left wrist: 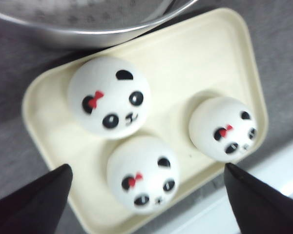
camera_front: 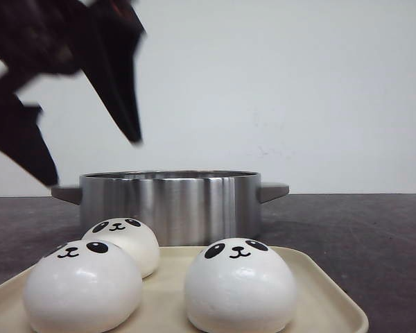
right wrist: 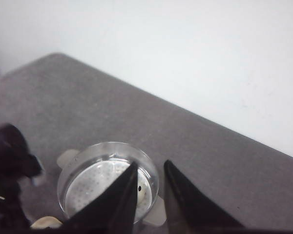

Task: Steam buns

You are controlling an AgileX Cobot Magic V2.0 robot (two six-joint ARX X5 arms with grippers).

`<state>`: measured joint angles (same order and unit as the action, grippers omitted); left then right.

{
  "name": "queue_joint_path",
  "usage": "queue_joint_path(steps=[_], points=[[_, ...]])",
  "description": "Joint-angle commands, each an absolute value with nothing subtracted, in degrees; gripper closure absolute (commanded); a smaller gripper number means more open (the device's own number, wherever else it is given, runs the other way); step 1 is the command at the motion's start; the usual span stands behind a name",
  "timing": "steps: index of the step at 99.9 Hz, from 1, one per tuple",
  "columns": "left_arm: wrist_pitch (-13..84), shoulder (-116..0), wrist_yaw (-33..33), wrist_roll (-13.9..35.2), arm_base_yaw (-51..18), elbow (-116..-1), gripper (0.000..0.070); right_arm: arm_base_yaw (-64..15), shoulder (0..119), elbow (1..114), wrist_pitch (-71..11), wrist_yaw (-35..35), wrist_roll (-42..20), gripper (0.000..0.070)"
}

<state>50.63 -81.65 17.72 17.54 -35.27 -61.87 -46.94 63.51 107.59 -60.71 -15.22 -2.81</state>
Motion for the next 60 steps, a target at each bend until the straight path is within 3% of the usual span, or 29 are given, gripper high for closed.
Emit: queue_joint_path(steps=[1, 20, 42, 52, 60], points=[[49.19, -84.31, 17.15, 16.99, -35.97, -62.50, 0.0115, -47.53, 62.11, 108.53, -60.55, -15.49, -4.47, 0.0607], [44.23, -90.35, 11.53, 17.56, -36.05, -62.50, 0.0115, -47.53, 57.01, 108.53, -60.29, -15.40, -4.01, 0.0607], [42.41, -95.37, 10.44, 18.13, -36.07, -62.50, 0.0131, -47.51, 54.83, 108.53, -62.76, -15.53, -4.05, 0.0607], [41.87, -97.08, 9.85, 20.38, -36.07, -62.52, 0.0250, -47.51, 54.83, 108.53, -64.01, -15.51, -4.12, 0.0607], [41.65, -97.78, 9.87, 20.82, -36.03, -62.52, 0.0423, -47.51, 54.89, 108.53, -64.88, -15.53, -4.29, 0.0607]])
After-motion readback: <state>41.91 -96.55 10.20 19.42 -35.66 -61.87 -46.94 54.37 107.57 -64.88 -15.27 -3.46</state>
